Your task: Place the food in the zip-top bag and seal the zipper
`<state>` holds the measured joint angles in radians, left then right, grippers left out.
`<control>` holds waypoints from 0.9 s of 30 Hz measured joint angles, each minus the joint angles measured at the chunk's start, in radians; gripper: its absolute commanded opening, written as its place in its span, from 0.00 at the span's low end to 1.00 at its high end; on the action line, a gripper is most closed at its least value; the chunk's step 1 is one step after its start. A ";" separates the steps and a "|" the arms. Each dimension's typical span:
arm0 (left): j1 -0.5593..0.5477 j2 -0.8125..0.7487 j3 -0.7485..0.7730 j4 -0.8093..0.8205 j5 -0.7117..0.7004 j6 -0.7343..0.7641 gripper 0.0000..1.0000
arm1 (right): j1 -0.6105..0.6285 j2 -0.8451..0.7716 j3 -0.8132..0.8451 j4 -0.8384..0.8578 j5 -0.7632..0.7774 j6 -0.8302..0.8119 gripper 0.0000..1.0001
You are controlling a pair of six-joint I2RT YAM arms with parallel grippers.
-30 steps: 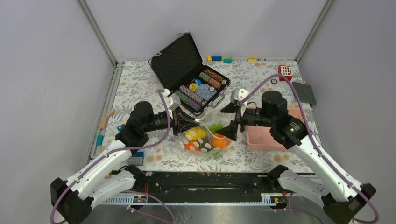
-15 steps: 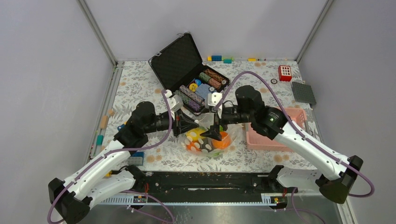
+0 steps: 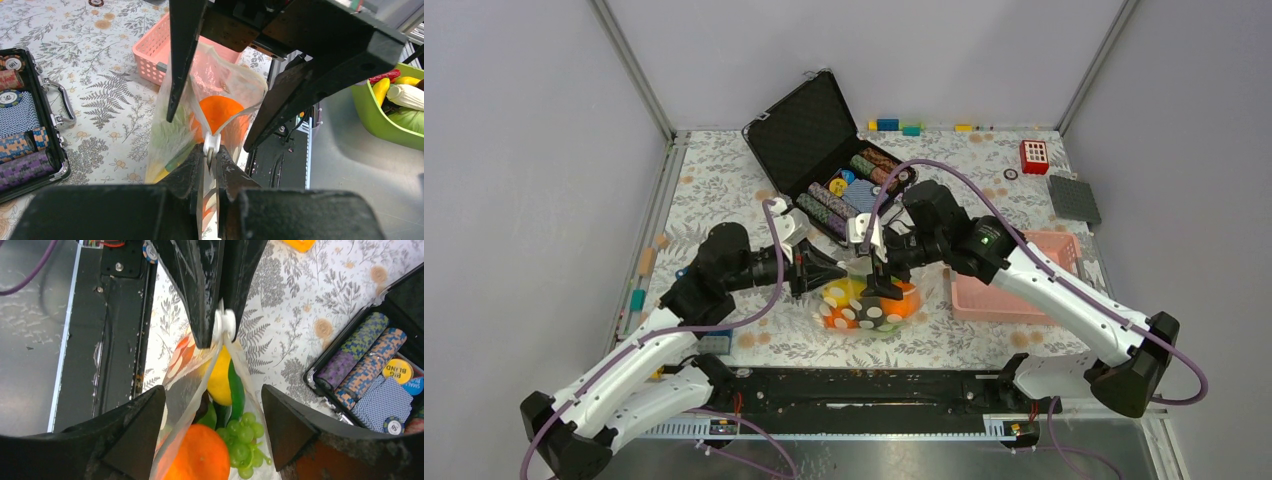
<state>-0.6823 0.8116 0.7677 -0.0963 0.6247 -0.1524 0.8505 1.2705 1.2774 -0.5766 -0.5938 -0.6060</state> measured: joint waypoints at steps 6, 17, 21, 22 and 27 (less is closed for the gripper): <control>-0.004 -0.010 -0.003 -0.010 0.025 0.029 0.00 | 0.001 -0.006 0.002 -0.076 0.049 -0.059 0.47; -0.005 -0.030 -0.021 -0.010 0.091 0.066 0.07 | 0.002 -0.029 0.018 -0.160 0.037 -0.115 0.00; -0.009 -0.054 -0.043 0.011 0.121 0.087 0.79 | 0.005 -0.038 0.018 -0.168 0.015 -0.119 0.00; -0.009 -0.063 -0.053 0.019 0.129 0.095 0.88 | 0.005 -0.040 0.018 -0.174 0.013 -0.119 0.00; -0.009 -0.106 -0.135 0.086 0.151 0.100 0.94 | 0.005 -0.076 -0.013 -0.159 0.005 -0.088 0.00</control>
<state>-0.6910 0.7059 0.6331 -0.0105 0.7753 -0.0528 0.8558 1.1950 1.2648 -0.7357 -0.5892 -0.6941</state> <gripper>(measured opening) 0.939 0.022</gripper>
